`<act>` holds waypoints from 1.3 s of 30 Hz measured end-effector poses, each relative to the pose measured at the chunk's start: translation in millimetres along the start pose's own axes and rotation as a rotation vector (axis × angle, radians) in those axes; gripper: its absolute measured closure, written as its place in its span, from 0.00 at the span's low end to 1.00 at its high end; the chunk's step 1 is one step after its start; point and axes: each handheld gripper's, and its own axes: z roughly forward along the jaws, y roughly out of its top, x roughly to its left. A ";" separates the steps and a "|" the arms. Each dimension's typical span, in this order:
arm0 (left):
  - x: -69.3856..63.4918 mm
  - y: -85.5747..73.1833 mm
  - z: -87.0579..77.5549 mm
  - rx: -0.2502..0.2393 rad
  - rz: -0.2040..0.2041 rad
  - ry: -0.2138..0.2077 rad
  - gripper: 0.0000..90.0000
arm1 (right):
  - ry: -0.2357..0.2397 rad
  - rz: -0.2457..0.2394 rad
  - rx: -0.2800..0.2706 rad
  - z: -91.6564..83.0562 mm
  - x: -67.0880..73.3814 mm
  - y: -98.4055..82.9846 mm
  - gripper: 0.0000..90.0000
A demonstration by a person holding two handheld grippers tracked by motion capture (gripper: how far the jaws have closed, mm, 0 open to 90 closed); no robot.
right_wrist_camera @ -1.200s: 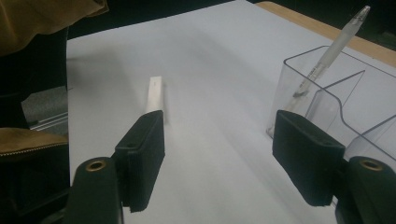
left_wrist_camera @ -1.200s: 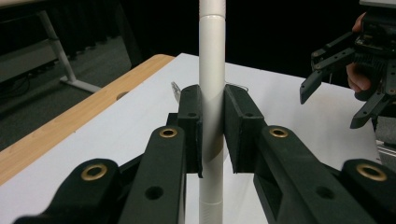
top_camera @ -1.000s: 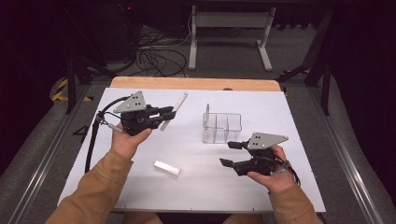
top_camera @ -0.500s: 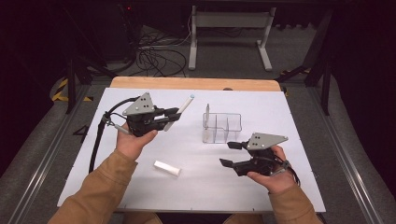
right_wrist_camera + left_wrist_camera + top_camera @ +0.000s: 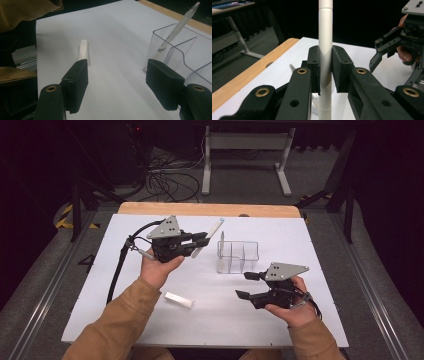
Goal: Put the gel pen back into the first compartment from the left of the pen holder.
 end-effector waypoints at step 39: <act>6.2 -10.6 94.8 -0.109 -0.103 -0.051 0.86 | 0.001 0.006 -0.005 -5.1 -1.2 -3.8 0.39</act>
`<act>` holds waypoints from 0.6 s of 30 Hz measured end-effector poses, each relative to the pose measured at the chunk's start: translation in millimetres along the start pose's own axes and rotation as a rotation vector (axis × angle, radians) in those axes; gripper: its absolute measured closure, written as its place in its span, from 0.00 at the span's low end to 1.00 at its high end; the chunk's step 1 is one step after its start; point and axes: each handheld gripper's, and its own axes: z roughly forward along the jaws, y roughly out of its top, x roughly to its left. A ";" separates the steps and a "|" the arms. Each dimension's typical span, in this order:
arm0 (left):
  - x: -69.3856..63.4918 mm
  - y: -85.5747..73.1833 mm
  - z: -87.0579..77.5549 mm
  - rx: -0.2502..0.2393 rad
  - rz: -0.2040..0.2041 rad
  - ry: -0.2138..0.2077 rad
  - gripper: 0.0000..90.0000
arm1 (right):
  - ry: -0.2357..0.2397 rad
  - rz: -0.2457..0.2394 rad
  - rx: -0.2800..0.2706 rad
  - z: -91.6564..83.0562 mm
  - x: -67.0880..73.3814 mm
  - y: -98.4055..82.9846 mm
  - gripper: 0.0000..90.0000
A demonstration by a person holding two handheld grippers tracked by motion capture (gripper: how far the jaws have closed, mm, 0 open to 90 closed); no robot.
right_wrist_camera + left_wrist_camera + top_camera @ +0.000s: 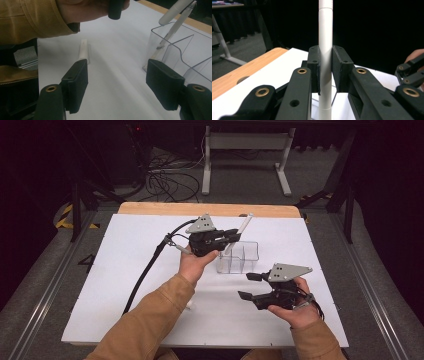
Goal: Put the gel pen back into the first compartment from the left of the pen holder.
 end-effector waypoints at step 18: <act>1.4 -11.9 30.0 -0.005 0.003 0.013 0.86 | 0.007 -0.001 -0.001 1.0 0.6 -0.1 0.39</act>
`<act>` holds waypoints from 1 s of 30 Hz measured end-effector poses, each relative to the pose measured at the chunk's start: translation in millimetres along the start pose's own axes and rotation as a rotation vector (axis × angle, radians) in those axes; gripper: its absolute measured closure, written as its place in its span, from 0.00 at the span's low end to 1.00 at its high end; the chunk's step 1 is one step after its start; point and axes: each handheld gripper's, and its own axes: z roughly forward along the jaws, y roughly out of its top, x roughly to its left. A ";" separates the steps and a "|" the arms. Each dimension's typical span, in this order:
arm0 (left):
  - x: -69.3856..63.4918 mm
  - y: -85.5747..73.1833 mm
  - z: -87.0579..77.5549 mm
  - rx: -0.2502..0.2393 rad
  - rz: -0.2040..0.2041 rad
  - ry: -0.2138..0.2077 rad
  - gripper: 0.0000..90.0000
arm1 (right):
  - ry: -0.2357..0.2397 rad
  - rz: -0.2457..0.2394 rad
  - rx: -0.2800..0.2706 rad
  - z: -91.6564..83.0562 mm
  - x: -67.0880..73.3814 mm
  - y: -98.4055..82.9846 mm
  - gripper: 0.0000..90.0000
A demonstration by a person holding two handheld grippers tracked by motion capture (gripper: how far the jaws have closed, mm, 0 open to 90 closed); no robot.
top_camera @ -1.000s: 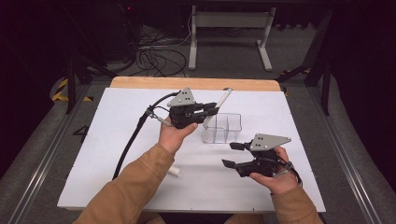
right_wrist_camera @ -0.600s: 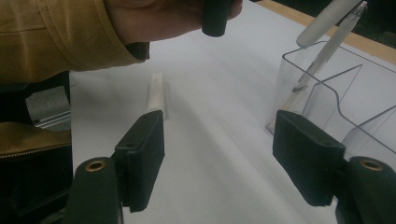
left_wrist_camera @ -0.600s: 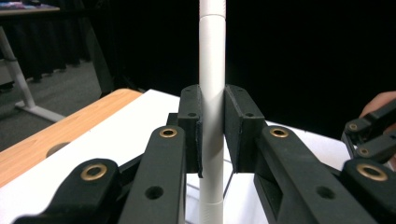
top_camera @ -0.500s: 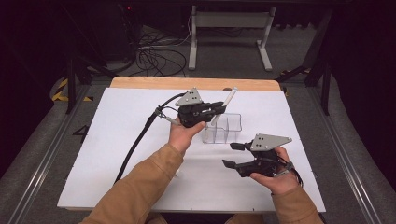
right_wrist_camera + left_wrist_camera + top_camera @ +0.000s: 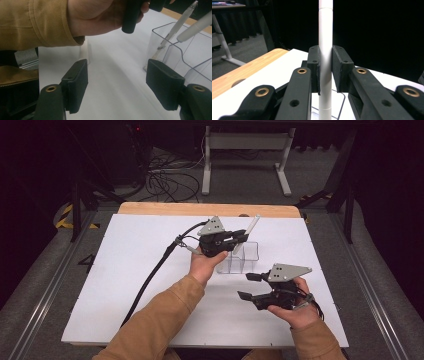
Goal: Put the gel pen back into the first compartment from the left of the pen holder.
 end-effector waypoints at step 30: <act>-10.9 22.4 -68.9 0.034 0.088 0.065 0.36 | -0.020 0.006 -0.014 -4.8 -1.6 0.5 0.39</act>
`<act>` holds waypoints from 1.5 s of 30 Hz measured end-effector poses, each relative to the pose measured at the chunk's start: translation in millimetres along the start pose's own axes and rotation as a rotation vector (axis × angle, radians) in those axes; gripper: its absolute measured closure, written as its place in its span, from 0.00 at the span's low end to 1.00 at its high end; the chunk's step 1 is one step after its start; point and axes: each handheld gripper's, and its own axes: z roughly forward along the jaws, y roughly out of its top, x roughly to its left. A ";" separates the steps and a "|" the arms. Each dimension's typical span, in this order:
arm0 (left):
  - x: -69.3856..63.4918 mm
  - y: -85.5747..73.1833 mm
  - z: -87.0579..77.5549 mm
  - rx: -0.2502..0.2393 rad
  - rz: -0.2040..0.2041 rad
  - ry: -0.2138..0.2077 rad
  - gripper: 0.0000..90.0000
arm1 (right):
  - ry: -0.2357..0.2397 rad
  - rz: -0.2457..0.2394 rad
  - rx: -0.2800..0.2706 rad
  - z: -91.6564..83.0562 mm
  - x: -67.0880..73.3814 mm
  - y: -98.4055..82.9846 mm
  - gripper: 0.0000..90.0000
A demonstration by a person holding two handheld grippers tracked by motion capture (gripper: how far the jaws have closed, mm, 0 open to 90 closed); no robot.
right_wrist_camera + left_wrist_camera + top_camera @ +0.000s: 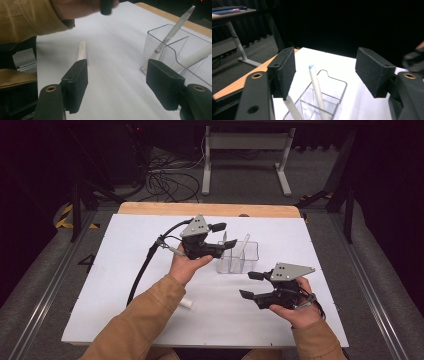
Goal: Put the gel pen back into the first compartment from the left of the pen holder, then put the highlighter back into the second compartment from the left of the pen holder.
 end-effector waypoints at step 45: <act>-7.5 -29.2 -89.7 0.333 0.134 -0.039 0.27 | -0.001 -0.003 0.010 2.2 2.6 -0.1 0.39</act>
